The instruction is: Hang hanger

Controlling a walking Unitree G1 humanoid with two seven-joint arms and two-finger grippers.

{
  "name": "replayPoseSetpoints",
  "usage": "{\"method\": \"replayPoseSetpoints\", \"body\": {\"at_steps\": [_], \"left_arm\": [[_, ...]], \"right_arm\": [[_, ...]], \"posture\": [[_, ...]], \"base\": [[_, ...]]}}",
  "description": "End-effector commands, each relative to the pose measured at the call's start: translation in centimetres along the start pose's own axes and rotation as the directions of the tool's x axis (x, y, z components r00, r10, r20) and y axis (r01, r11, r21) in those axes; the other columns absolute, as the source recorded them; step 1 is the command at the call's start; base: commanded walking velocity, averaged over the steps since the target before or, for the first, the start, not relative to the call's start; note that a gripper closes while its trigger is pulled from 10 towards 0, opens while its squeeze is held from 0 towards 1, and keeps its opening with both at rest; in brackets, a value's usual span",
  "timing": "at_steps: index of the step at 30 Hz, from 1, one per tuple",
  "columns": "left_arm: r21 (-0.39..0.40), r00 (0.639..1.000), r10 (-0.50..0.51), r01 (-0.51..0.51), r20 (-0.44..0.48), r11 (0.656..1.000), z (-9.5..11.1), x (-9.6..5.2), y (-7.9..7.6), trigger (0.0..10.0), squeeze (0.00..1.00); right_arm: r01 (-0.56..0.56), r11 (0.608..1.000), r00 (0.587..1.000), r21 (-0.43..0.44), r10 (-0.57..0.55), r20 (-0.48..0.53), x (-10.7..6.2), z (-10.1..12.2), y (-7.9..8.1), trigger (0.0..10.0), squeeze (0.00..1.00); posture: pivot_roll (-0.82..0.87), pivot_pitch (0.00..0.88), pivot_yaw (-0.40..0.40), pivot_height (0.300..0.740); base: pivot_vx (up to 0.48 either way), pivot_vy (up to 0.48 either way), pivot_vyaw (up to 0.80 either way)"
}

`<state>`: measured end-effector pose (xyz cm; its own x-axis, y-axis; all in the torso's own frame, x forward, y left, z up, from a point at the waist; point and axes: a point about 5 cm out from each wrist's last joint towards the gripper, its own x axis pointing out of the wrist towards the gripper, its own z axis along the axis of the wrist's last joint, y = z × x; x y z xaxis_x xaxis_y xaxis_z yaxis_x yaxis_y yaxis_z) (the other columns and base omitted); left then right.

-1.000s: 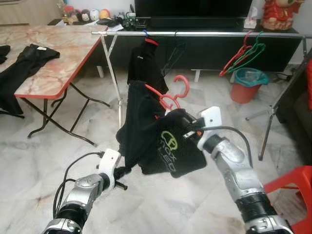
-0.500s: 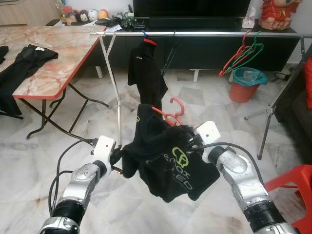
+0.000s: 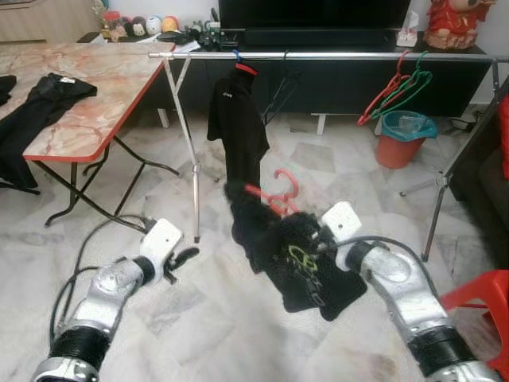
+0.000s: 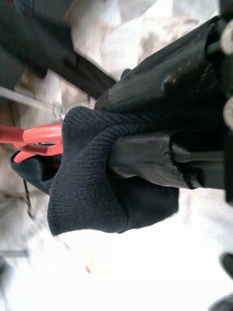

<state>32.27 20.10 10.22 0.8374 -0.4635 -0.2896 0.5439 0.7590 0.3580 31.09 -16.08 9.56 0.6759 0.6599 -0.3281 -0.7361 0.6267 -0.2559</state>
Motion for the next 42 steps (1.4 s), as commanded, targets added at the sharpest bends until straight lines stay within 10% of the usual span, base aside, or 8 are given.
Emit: {"method": "replayPoseSetpoints", "body": {"at_steps": [1, 3, 4, 32, 42], "left_arm": [[0.028, 0.998, -0.012, 0.011, 0.055, 1.000, 1.3, 0.0, 0.2, 10.0, 1.00], [0.035, 0.998, -0.016, 0.014, 0.069, 0.999, 1.8, 0.0, 0.3, 10.0, 1.00], [0.065, 0.995, -0.061, 0.056, 0.079, 0.996, 2.2, 0.0, -0.1, 10.0, 0.00], [0.045, 0.787, -0.610, 0.609, 0.090, 0.792, 4.2, -1.0, -6.2, 10.0, 0.00], [0.054, 0.806, -0.583, 0.581, 0.097, 0.812, 4.5, -0.1, -6.6, 10.0, 0.00]], "right_arm": [[-0.085, 0.995, 0.996, -0.057, 0.087, 0.031, 0.2, 1.1, 0.1, 10.0, 0.00], [-0.109, 0.992, 0.994, -0.067, 0.111, 0.018, 0.1, 0.9, 0.0, 10.0, 0.00], [-0.145, 0.987, 0.989, -0.071, 0.146, 0.016, 0.0, 0.9, 0.0, 10.0, 0.00], [-0.432, 0.892, 0.893, -0.130, 0.443, 0.072, 0.0, 2.8, 1.1, 10.0, 0.00], [-0.493, 0.857, 0.853, -0.149, 0.510, 0.109, -0.1, 3.8, 1.8, 10.0, 0.00]], "posture": [[0.00, 0.000, 0.040, 0.740], [0.00, 0.000, 0.034, 0.740], [0.00, 0.000, 0.027, 0.740], [0.00, 0.000, 0.030, 0.740], [-0.01, 0.000, 0.033, 0.740]], "base": [[0.000, 0.000, 0.00], [0.000, 0.000, 0.00], [0.000, 0.000, 0.00], [0.000, 0.000, 0.00], [0.000, 0.000, 0.00]]}}
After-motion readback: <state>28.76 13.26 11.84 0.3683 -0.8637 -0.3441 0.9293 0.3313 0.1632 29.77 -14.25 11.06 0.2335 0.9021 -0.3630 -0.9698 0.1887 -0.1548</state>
